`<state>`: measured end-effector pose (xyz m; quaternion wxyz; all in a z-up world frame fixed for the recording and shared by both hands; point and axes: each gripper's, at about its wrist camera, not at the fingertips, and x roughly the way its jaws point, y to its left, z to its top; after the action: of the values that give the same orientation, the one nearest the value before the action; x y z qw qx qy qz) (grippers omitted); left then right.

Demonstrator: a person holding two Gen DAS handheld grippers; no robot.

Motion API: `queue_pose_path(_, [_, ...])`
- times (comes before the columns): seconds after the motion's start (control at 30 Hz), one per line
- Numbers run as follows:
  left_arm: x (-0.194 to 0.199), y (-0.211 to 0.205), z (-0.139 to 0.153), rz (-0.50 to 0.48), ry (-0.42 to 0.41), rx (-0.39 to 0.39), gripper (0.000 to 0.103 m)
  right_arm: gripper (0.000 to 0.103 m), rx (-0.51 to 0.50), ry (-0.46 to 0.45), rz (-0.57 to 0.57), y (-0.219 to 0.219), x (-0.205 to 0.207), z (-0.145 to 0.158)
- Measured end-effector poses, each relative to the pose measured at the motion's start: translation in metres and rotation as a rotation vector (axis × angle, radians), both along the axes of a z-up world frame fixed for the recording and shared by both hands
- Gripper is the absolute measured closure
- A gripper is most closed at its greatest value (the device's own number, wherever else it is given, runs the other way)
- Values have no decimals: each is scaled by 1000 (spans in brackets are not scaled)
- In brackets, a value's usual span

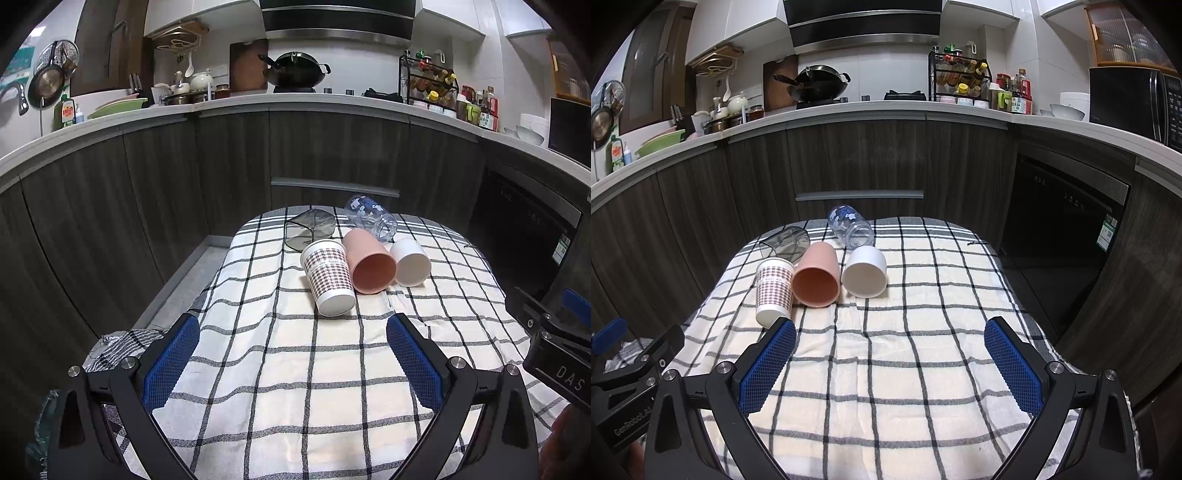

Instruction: Flip cup upside down

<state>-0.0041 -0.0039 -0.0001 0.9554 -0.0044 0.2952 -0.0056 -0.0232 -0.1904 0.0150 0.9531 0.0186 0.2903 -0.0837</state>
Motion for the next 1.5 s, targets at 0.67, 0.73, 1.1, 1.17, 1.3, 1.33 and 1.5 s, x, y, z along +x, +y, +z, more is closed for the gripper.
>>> queue_pose_path(0.67, [0,0,1,0,2,-1,0,1,1,-1,1,-1,0,1])
queue_pose_path(0.73, [0,-1,0,-2,5,1,0,1,2,-1,1,-1,0,1])
queue_pose_path(1.1, [2,-1,-4,-5,19,0,0,1,7,2,-2,-2,0,3])
queue_pose_path(1.17, [2,-1,-4,-5,18,0,0,1,7,1,-2,-2,0,3])
queue_pose_path(1.3, [2,-1,-4,-8,18,-2,0,1,4,-1,-1,-2,0,4])
queue_pose_path(1.33, [3,-1,-5,-9,21,-2,0,1,3,-2,-1,-3,0,5])
queue_pose_path(1.5, [6,0,-2,-12,29,-5,0,1,13,6,-3,-5,3,6])
